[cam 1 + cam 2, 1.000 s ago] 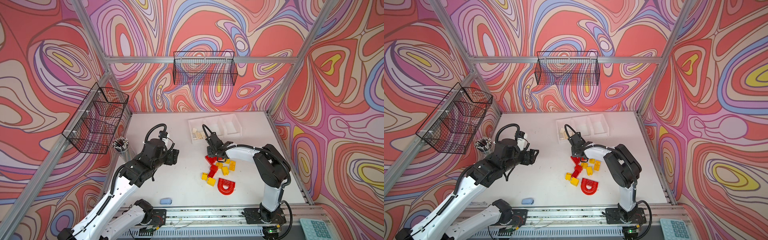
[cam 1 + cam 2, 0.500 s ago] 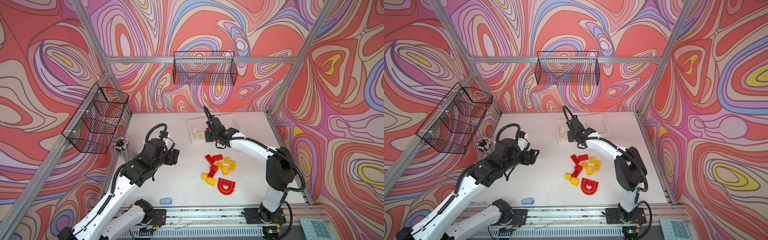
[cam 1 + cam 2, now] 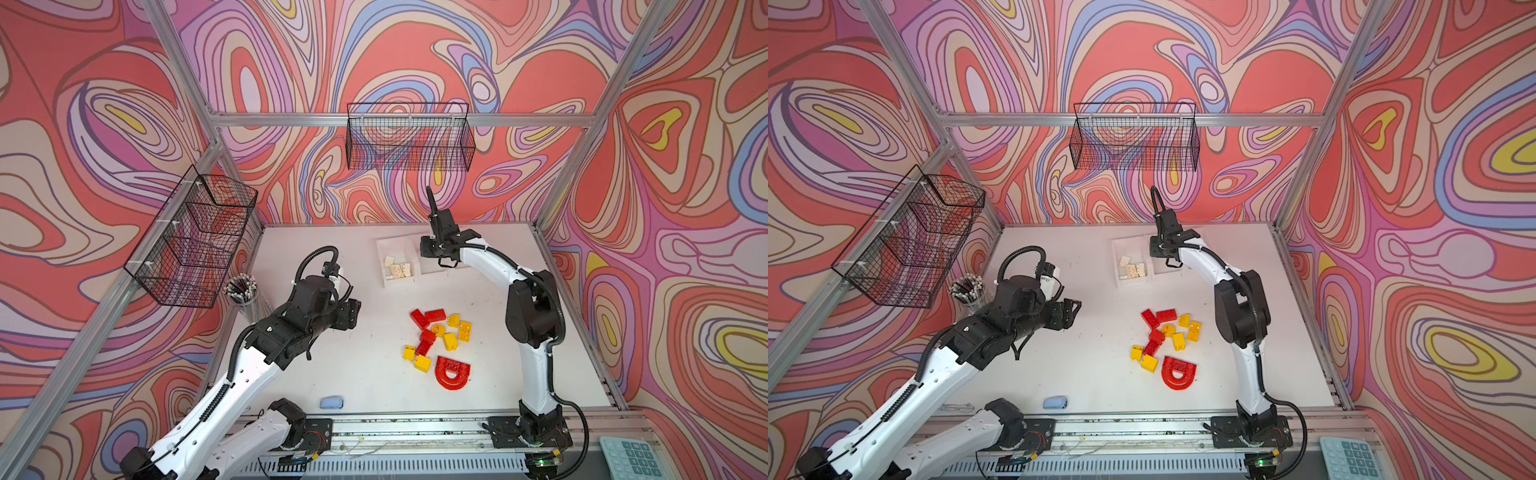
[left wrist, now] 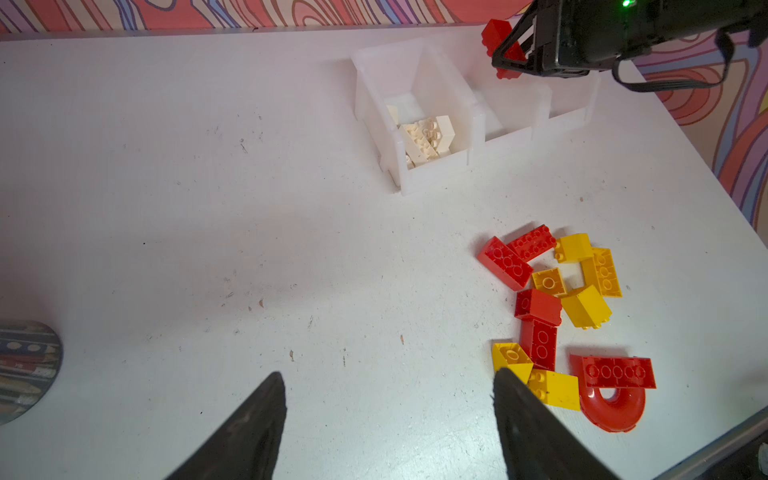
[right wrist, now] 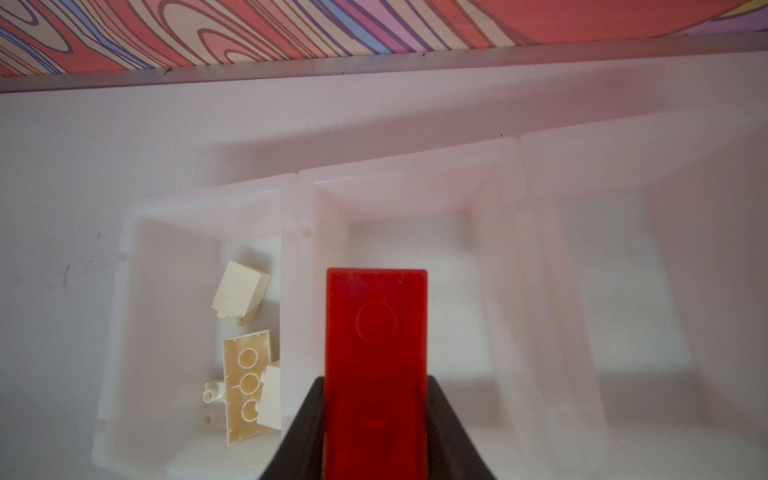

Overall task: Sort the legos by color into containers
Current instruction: 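Carry the red brick to the middle tray compartment and release it with the right gripper, then withdraw the right gripper while the left gripper reaches toward the red bricks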

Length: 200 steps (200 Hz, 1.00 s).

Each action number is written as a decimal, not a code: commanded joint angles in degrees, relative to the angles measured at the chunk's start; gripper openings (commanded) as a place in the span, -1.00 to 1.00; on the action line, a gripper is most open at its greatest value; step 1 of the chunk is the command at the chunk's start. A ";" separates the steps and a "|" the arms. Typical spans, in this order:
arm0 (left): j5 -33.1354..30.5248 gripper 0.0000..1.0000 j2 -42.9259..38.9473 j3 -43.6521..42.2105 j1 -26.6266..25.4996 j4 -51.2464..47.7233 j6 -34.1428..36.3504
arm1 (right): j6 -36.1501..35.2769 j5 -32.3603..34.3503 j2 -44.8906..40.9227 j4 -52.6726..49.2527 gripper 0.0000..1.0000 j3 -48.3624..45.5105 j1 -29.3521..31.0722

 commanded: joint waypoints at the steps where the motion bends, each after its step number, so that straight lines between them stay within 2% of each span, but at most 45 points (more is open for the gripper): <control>1: 0.50 0.56 0.34 -0.37 0.21 0.27 0.46 | -0.40 -1.45 1.77 -1.44 -0.56 1.97 -0.28; 39: 0.46 0.56 0.77 -0.53 0.20 0.52 0.46 | -0.18 -1.48 2.20 -0.28 -0.34 2.24 -0.88; 81: 0.21 0.56 1.73 -0.38 0.16 0.28 0.46 | -0.53 -0.50 -0.45 0.34 0.09 1.13 -1.10; 118: -0.13 0.56 3.07 -0.64 0.16 0.48 0.37 | -0.75 -0.50 -6.40 2.57 0.21 -3.23 -1.07; 141: 0.17 0.56 5.25 -0.64 0.09 0.42 -0.57 | -0.33 -1.54 -13.90 7.53 0.23 -11.23 -1.06; 175: 1.41 0.54 10.44 -0.26 -2.00 2.02 -5.92 | 2.40 -3.38 -28.81 18.22 0.24 -30.21 -1.10; 200: 0.02 0.52 15.42 -0.97 -8.41 7.02 -11.14 | 5.45 -3.31 -39.44 24.41 0.24 -44.12 -1.14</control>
